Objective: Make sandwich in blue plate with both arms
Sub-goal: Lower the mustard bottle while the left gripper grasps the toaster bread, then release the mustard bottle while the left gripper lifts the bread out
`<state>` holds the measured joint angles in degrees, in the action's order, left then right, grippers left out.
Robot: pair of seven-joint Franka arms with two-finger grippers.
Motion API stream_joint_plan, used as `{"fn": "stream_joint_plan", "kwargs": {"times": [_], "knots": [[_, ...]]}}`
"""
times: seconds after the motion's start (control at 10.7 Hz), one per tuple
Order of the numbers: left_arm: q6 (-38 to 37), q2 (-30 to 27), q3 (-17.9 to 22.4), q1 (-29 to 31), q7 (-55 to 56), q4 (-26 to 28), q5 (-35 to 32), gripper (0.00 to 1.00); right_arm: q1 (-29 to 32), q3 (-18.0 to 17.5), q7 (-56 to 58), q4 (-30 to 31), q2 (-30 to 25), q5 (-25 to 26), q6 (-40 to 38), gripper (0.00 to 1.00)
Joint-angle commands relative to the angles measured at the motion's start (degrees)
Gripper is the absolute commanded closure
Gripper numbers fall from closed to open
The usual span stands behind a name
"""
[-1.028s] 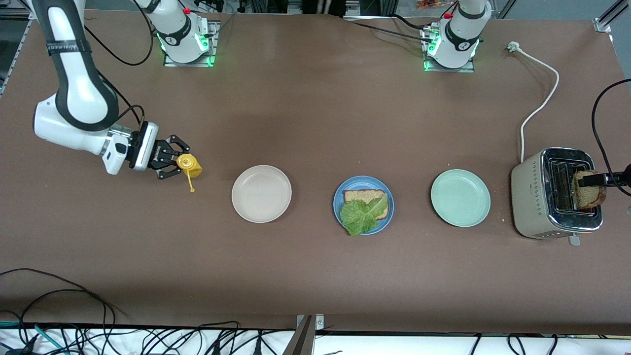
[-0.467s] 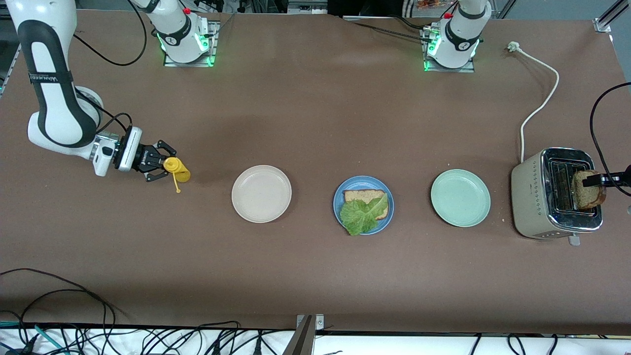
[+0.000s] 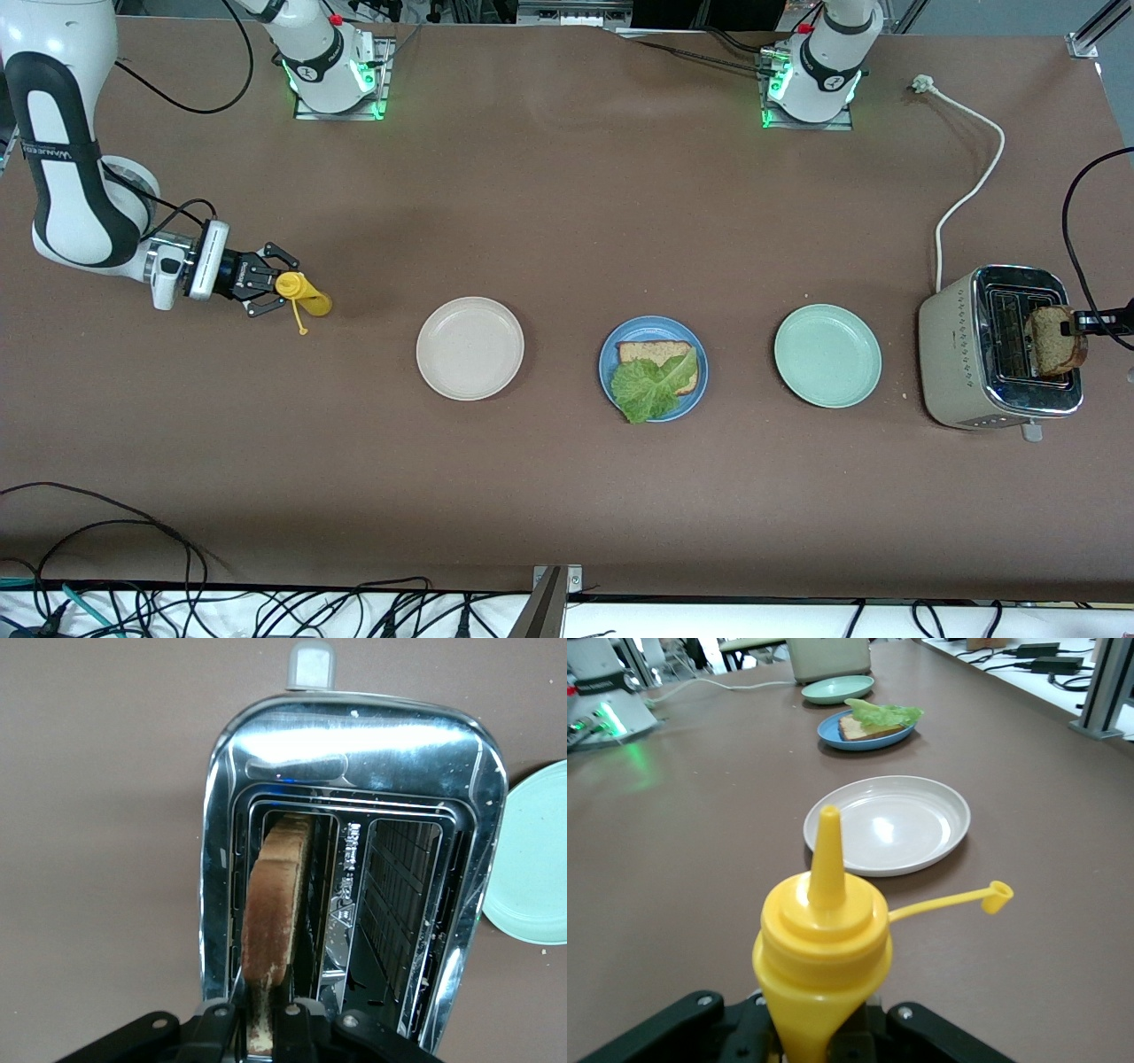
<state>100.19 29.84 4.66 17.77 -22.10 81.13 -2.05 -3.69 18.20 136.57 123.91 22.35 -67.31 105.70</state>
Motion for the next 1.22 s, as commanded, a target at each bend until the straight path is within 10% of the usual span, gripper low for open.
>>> {"fn": "stream_joint_plan", "kwargs": {"times": [0.0, 0.75, 0.84, 1.12], "knots": [[-1.0, -1.2, -0.1, 0.6, -2.1, -1.9, 0.0, 1.0, 1.0, 0.5, 3.4, -0.2, 2.6, -1.5, -3.8, 1.0], [-16.3, -9.2, -1.1, 0.0, -1.4, -7.8, 0.5, 1.0, 2.1, 2.0, 6.8, -1.4, 7.4, -1.6, -7.9, 1.0], [-16.3, -10.1, -1.1, -0.5, -1.3, -7.8, 0.4, 1.0, 2.1, 2.0, 6.8, -1.4, 7.4, -1.6, -7.9, 0.91], [-16.3, -10.4, -1.2, -3.2, -0.1, -7.8, 0.1, 1.0, 2.1, 2.1, 6.0, -1.5, 7.3, -1.6, -7.7, 0.24]]}}
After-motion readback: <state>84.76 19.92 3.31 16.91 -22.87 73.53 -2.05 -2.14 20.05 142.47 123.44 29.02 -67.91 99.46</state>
